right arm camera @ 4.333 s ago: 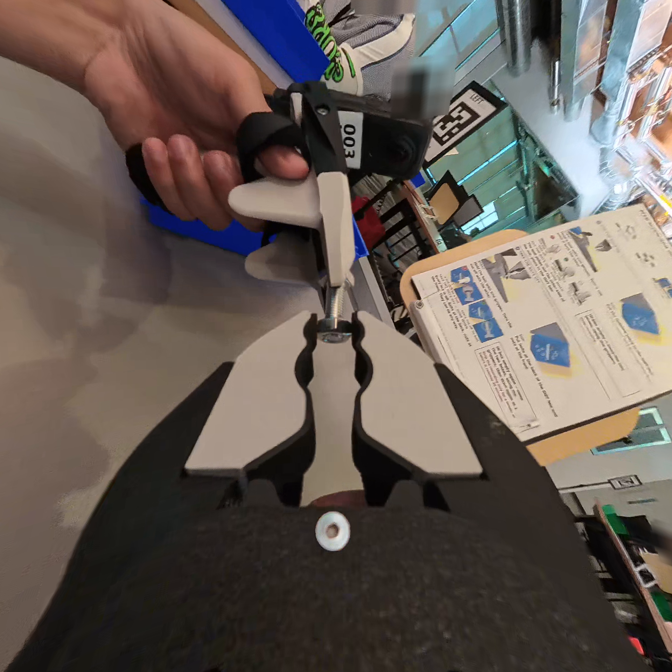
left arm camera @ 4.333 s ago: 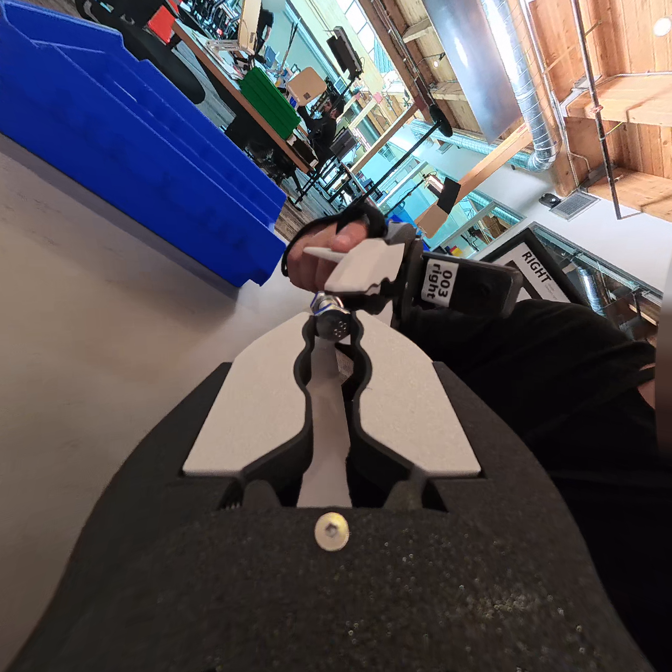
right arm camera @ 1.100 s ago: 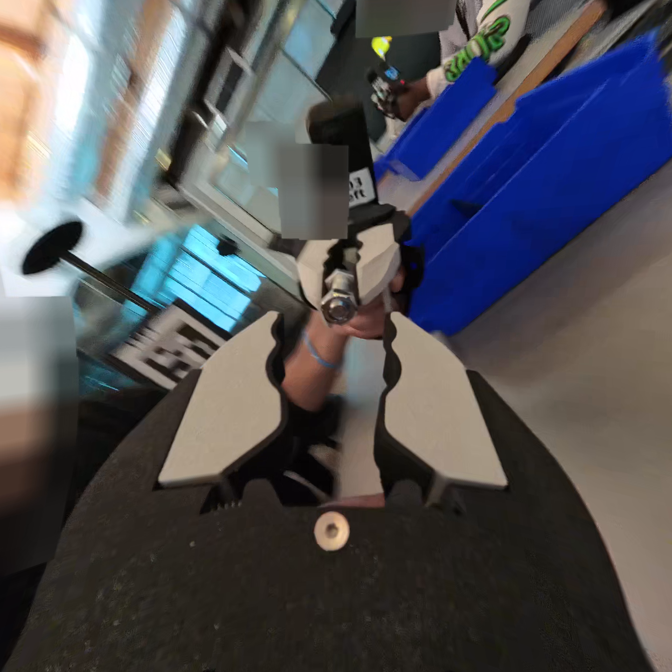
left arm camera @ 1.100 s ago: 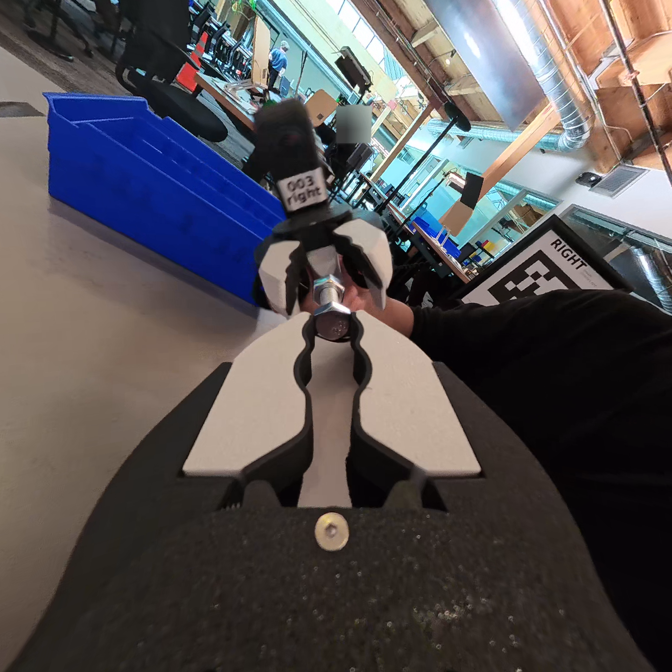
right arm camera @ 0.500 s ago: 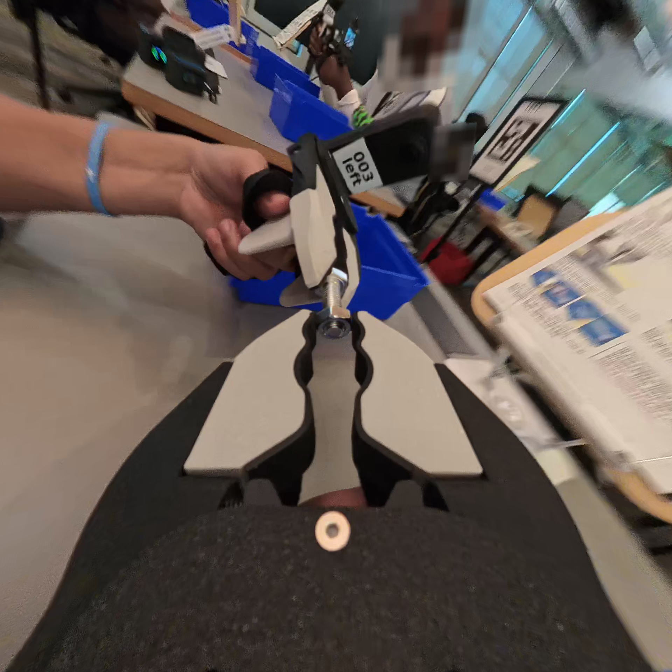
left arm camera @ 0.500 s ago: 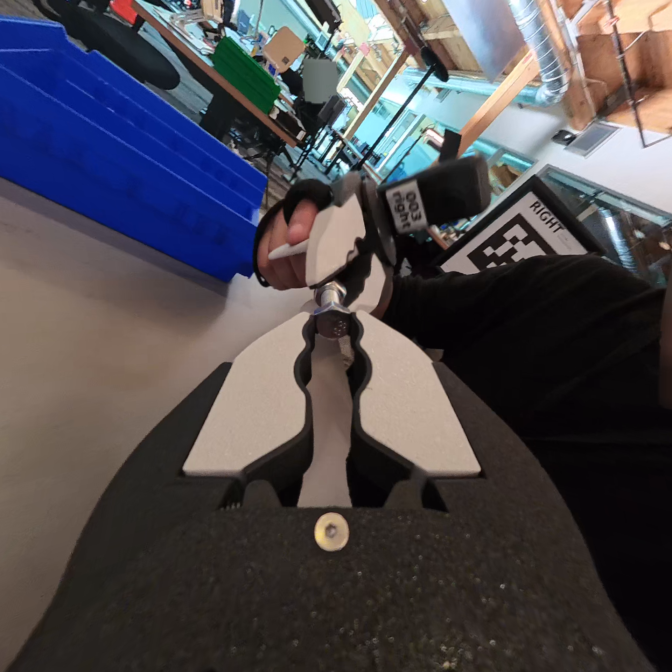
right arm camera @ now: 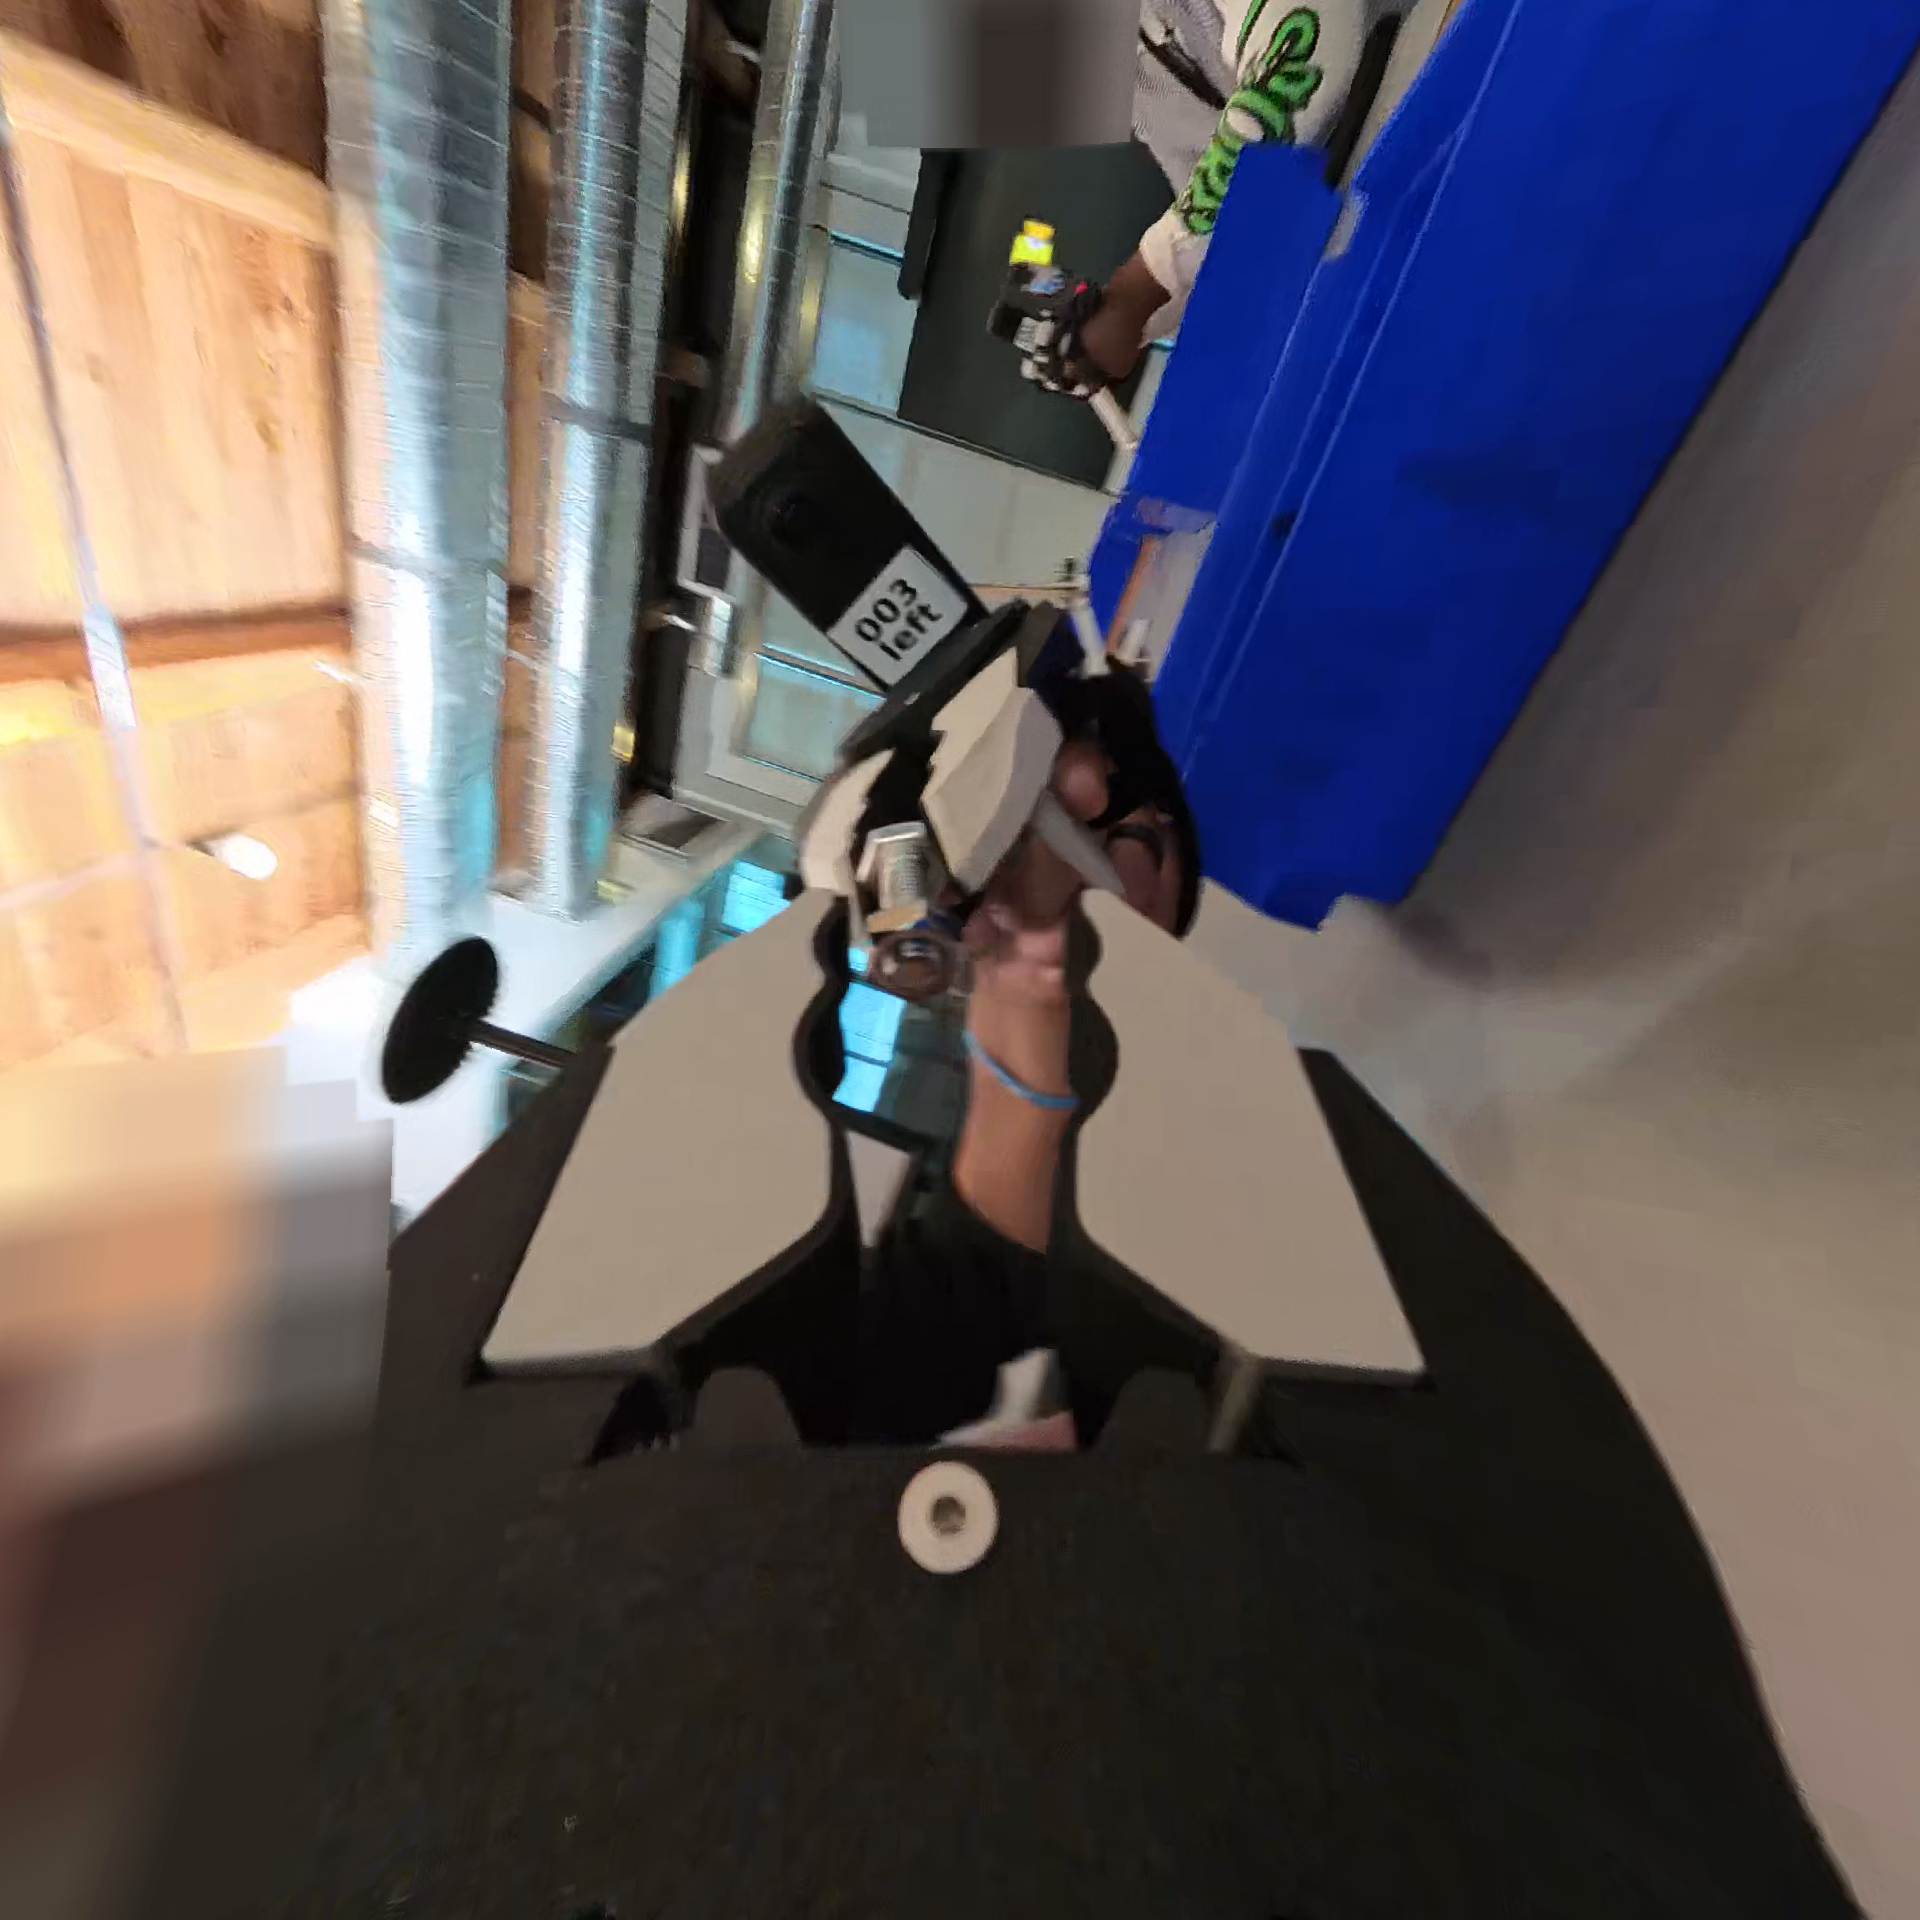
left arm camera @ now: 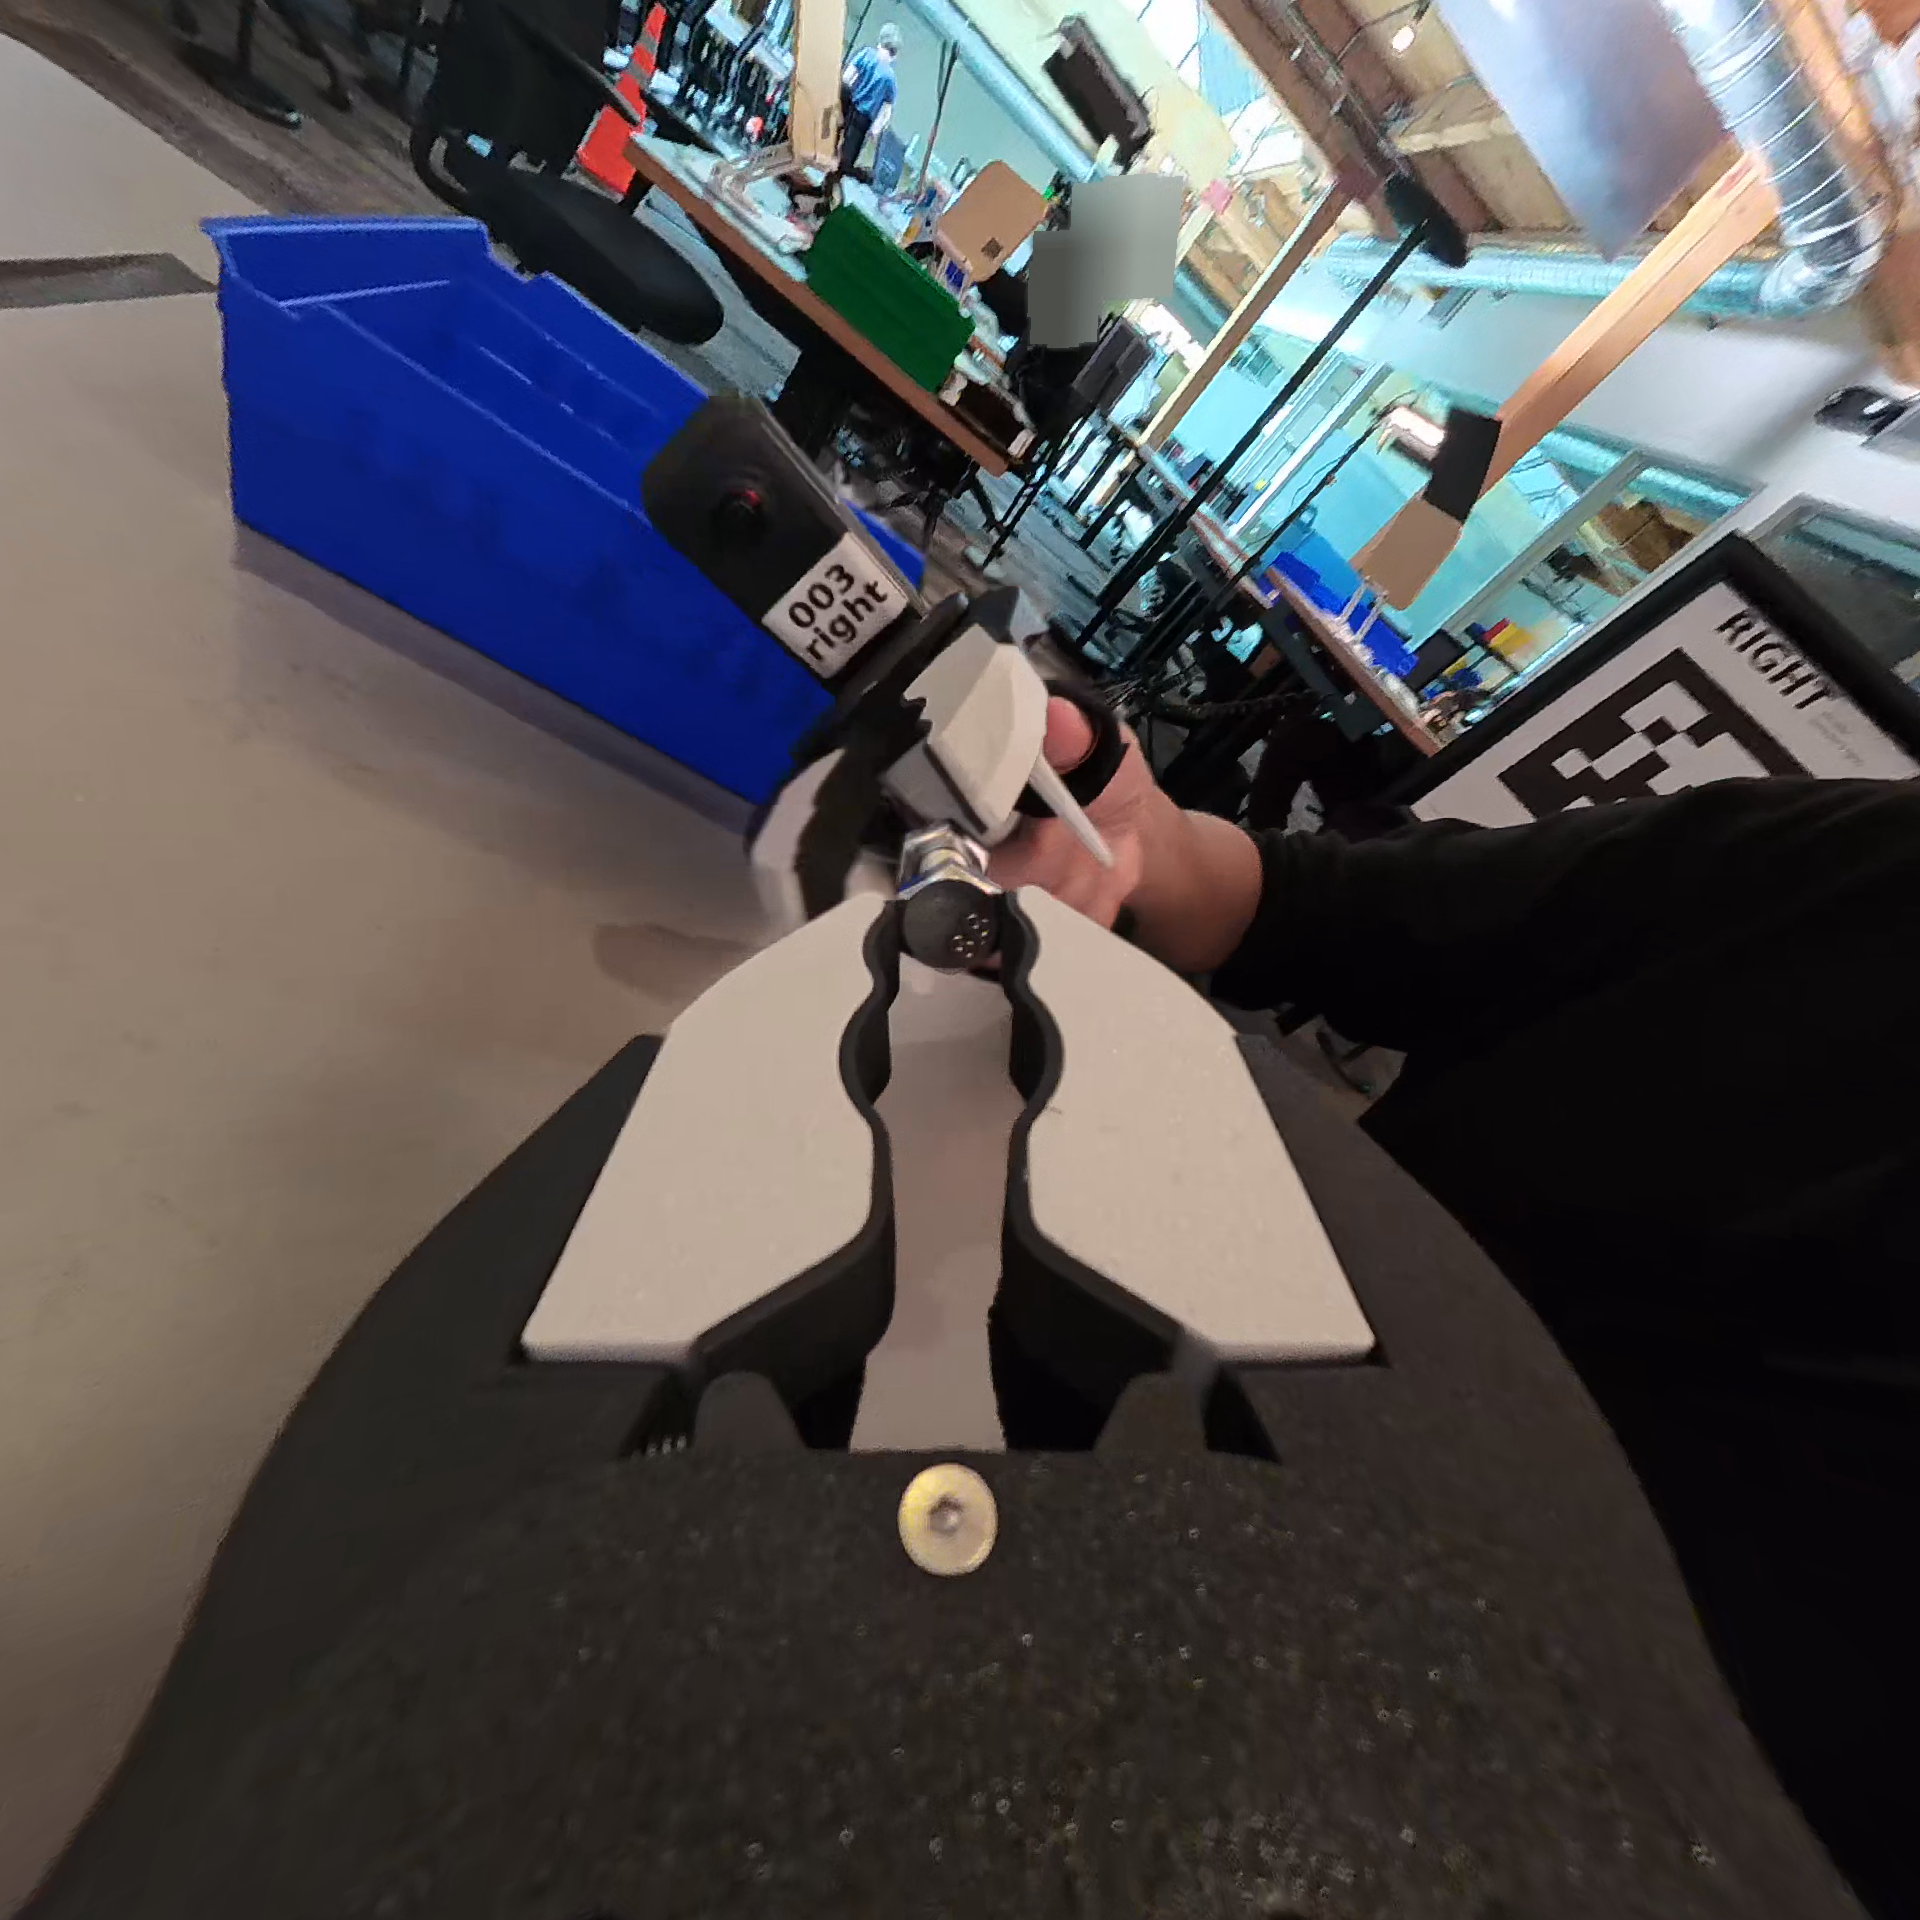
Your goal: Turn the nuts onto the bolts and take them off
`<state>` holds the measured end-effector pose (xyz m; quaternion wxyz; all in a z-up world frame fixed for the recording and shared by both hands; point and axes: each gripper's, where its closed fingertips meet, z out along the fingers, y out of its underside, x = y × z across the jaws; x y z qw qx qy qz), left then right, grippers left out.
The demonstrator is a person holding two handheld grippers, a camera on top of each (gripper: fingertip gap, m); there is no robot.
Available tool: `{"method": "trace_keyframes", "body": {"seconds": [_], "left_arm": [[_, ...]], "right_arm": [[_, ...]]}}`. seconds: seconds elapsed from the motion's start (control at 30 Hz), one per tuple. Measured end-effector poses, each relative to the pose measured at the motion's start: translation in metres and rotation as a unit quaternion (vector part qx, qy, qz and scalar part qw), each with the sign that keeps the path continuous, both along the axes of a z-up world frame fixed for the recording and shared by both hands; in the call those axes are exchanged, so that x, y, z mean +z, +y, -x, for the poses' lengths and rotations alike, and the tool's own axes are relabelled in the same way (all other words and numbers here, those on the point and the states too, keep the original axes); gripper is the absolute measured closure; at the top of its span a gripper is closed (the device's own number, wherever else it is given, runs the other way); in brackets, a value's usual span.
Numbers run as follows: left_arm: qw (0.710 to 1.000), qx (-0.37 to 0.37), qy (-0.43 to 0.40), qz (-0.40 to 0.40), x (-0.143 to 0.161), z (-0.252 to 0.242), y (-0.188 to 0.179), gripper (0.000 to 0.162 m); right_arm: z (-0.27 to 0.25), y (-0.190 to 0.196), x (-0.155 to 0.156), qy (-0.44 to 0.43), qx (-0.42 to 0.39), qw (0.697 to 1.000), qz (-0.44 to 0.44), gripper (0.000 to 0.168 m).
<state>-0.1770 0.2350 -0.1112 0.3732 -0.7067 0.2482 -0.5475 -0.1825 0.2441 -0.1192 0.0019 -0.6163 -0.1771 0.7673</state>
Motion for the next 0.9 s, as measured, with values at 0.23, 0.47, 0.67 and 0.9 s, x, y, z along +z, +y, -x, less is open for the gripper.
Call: {"method": "trace_keyframes", "body": {"seconds": [0.23, 0.47, 0.67, 0.9], "left_arm": [[0.999, 0.025, -0.028, 0.028, 0.004, 0.011, 0.008, 0.145], [0.985, 0.076, -0.133, 0.08, 0.011, 0.022, 0.026, 0.145], [0.977, 0.057, -0.172, 0.114, 0.007, 0.005, 0.026, 0.145], [0.986, 0.04, -0.145, 0.072, 0.014, 0.0, 0.019, 0.145]], "right_arm": [[-0.003, 0.001, -0.017, -0.077, -0.004, 0.917, -0.391, 0.1], [-0.004, 0.006, 0.005, -0.075, -0.176, 0.694, -0.694, 0.107], [-0.001, 0.014, -0.003, -0.127, -0.261, 0.549, -0.784, 0.123], [-0.005, 0.01, 0.002, -0.099, -0.241, 0.655, -0.71, 0.151]]}}
